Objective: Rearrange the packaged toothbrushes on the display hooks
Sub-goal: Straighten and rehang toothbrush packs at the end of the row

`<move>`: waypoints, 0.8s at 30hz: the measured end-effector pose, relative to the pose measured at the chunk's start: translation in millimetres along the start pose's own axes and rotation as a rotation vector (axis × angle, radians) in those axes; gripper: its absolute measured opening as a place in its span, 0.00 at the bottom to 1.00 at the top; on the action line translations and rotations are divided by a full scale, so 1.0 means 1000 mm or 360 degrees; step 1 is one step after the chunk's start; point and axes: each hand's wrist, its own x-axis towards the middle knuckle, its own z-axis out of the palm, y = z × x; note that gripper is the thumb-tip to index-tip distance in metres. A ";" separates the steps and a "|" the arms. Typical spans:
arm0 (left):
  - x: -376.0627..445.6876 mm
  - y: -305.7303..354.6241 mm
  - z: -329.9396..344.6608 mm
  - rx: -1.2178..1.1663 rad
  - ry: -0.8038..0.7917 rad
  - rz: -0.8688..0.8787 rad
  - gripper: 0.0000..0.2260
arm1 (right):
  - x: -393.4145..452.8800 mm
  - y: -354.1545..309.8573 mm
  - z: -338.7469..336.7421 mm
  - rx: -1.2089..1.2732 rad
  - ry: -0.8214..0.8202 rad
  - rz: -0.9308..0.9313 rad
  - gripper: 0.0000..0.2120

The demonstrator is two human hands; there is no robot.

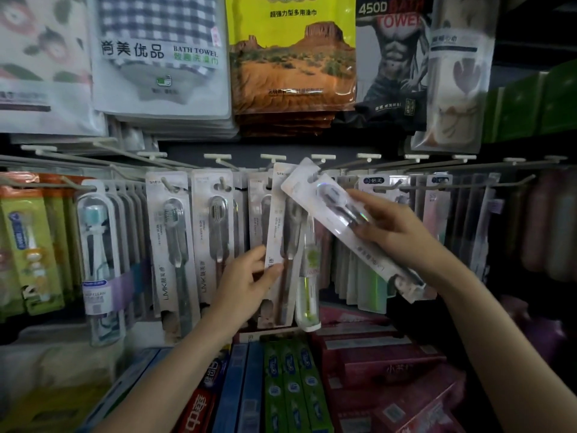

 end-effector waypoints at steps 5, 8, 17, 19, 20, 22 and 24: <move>-0.010 -0.002 -0.003 -0.0017 -0.0039 0.0043 0.09 | 0.010 -0.010 0.004 -0.0076 0.0078 -0.0089 0.23; -0.025 -0.008 -0.011 -0.0050 -0.0014 0.0032 0.11 | -0.002 -0.003 0.007 0.0164 0.0150 -0.0121 0.23; -0.027 -0.005 -0.019 -0.0212 0.0097 -0.0126 0.08 | -0.005 -0.010 0.028 0.0151 -0.0122 -0.0132 0.21; -0.022 -0.001 -0.015 -0.0278 0.0134 -0.0147 0.09 | -0.004 -0.012 0.031 0.0110 -0.0139 -0.0158 0.21; -0.021 0.001 -0.013 -0.0307 0.0153 -0.0160 0.10 | -0.004 -0.013 0.033 0.0080 -0.0153 -0.0151 0.20; -0.022 0.005 -0.008 -0.0329 0.0150 -0.0159 0.11 | -0.005 -0.011 0.036 0.0070 -0.0169 -0.0104 0.21; -0.025 0.006 -0.005 -0.0336 0.0123 -0.0139 0.11 | -0.006 -0.006 0.035 0.0159 -0.0103 -0.0070 0.22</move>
